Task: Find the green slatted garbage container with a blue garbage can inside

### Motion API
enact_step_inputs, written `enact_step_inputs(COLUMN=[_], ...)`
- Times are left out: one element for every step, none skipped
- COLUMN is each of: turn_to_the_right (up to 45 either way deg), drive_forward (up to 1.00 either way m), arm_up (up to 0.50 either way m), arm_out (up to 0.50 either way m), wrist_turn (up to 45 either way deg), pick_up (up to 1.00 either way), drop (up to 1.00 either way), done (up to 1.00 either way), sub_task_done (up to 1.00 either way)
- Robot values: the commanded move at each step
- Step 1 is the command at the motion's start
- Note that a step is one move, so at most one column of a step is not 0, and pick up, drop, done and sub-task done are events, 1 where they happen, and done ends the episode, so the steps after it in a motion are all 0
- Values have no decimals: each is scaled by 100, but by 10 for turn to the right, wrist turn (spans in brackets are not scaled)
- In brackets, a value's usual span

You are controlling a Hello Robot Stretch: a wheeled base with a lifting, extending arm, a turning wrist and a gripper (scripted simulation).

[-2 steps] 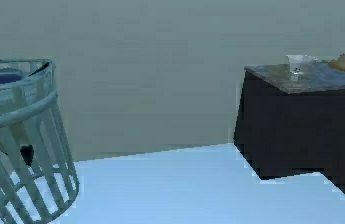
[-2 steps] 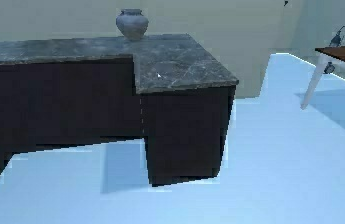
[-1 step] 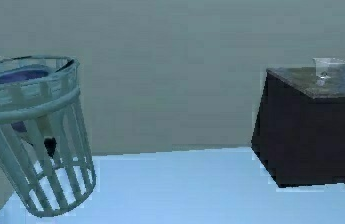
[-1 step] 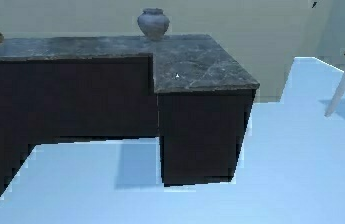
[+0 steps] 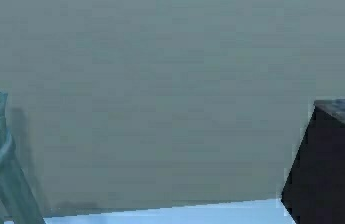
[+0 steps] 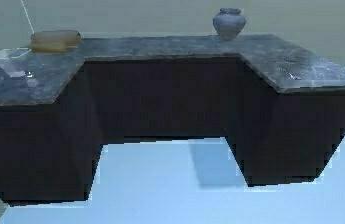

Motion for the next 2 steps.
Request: enact_step_inputs(turn_to_the_right=[-450,-120], drive_forward=[0,0], arm_up=[0,0], arm_out=[0,0], wrist_turn=[0,0], pick_up=[0,0], drop=[0,0], done=[0,0], sub_task_done=[0,0])
